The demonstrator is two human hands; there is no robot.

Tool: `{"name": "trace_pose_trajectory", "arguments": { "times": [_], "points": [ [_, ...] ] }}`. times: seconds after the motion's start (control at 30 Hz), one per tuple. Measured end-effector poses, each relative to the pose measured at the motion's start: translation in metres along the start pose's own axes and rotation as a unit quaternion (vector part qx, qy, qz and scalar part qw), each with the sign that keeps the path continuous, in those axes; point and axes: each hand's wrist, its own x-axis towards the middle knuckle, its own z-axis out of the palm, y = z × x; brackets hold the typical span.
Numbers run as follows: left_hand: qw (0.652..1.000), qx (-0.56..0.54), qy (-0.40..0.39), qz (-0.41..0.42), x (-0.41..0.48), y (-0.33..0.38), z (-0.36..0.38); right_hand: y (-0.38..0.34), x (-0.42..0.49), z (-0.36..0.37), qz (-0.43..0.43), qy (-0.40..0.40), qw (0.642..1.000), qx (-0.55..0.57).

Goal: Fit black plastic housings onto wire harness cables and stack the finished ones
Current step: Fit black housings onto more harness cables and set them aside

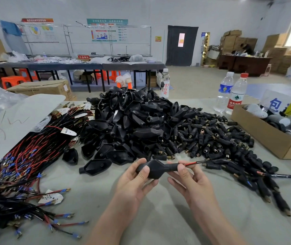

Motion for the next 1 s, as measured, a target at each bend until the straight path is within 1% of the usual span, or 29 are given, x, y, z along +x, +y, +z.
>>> {"name": "trace_pose_trajectory", "arguments": {
  "times": [0.13,0.27,0.4,0.47,0.53,0.6,0.67,0.73,0.83,0.93,1.0],
  "points": [
    [1.000,0.004,0.009,0.010,0.000,-0.002,0.000,0.001,-0.002,0.001,0.002,-0.017,1.000,-0.004],
    [1.000,0.001,-0.004,0.024,-0.003,-0.004,0.000,-0.001,-0.003,0.001,-0.002,-0.006,1.000,-0.014],
    [1.000,-0.017,0.002,0.015,-0.001,-0.008,-0.002,0.000,-0.009,0.001,-0.011,-0.022,0.998,-0.064],
    [0.999,-0.029,0.037,0.009,-0.003,-0.009,0.000,0.000,-0.014,0.004,-0.016,-0.029,0.995,-0.097],
    [0.994,0.018,0.107,0.034,-0.009,-0.007,0.001,0.001,-0.020,0.013,-0.016,-0.042,0.991,-0.126],
    [0.977,0.078,0.189,0.066,-0.018,-0.003,-0.001,0.002,-0.028,0.027,-0.009,-0.075,0.986,-0.147],
    [0.961,0.094,0.248,0.082,-0.033,0.005,-0.007,0.005,-0.035,0.043,-0.007,-0.114,0.982,-0.151],
    [0.958,0.083,0.256,0.101,-0.051,0.018,-0.016,0.005,-0.042,0.065,-0.011,-0.138,0.979,-0.150],
    [0.968,0.036,0.231,0.096,-0.080,0.041,-0.032,0.005,-0.055,0.102,-0.013,-0.165,0.975,-0.148],
    [0.969,-0.029,0.233,0.081,-0.101,0.063,-0.048,0.013,-0.071,0.141,-0.007,-0.168,0.977,-0.133],
    [0.962,-0.035,0.256,0.086,-0.112,0.077,-0.057,0.023,-0.081,0.166,0.000,-0.162,0.978,-0.128]
  ]
}}
